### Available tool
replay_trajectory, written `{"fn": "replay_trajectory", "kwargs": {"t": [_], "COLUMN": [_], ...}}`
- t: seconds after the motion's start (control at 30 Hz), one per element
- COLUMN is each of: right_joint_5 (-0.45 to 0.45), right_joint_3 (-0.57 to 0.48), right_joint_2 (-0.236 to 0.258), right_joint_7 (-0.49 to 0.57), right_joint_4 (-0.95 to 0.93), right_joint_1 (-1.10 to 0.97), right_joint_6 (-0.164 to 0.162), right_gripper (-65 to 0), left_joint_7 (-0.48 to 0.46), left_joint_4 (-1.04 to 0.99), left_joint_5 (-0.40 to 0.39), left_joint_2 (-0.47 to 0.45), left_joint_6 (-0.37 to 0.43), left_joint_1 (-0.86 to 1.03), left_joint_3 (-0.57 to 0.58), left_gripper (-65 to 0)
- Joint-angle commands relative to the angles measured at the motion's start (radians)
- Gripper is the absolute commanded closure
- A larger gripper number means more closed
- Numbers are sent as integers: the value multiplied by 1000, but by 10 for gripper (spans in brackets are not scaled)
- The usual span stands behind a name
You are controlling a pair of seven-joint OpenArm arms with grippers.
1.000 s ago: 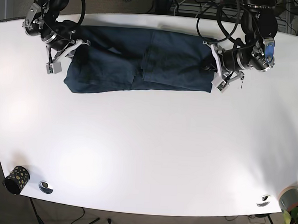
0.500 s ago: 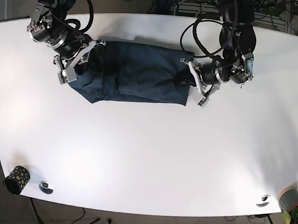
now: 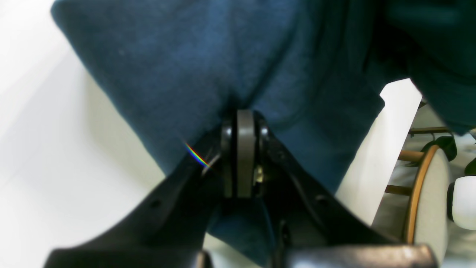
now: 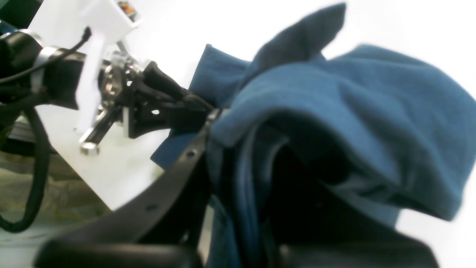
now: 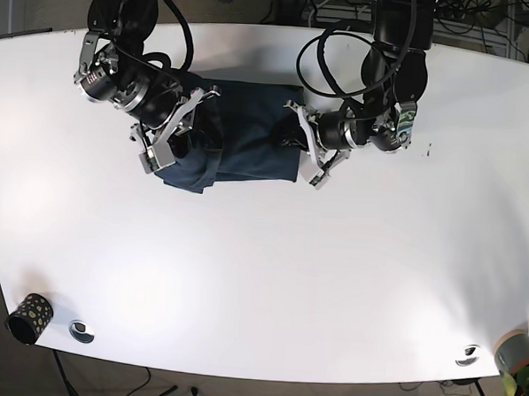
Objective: Fold the T-shirt properly
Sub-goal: 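Lift the strip ends and fold them toward the middle with both grippers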
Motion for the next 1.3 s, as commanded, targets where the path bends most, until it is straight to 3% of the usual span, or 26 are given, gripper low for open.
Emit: {"fn": "replay_trajectory", "kwargs": {"t": [0.0, 0.07, 0.3, 0.47, 0.53, 0.63, 0.7, 0.83, 1.07, 1.27], "right_joint_5": [23, 23, 23, 21, 21, -40, -96, -159, -136, -136], "right_joint_3": [4, 4, -16, -107, -147, -200, -243, -285, -280, -274], "right_joint_2": [8, 11, 46, 65, 68, 62, 60, 60, 68, 69], "right_joint_7": [22, 22, 61, 64, 64, 65, 65, 67, 67, 67], "right_joint_4": [-25, -58, -97, -97, -98, -95, -92, -55, -14, 9], "right_joint_1": [21, 32, 41, 61, 70, 87, 99, 111, 105, 52], "right_joint_6": [3, 3, 2, 0, -4, -43, -56, -52, -50, -49], "right_gripper": [0, -25, -376, -556, -599, -607, -607, -607, -607, -606], "left_joint_7": [37, 37, 35, 32, 31, 11, -2, -6, -6, -5], "left_joint_4": [3, 3, 3, 3, 3, 8, 9, 11, 126, 249], "left_joint_5": [39, 39, 39, 39, 38, 38, 36, 36, 36, 36], "left_joint_2": [-1, -1, -1, -1, -1, 0, 0, 0, -3, -21], "left_joint_6": [13, 13, 17, 17, 17, 17, 17, 12, 10, 10], "left_joint_1": [0, 0, 0, -3, -3, -1, -1, -6, -3, 5], "left_joint_3": [0, -1, -1, 2, 2, -3, -6, -59, -191, -228], "left_gripper": [0, 0, 0, 0, -44, -131, -144, -146, -146, -146]}}
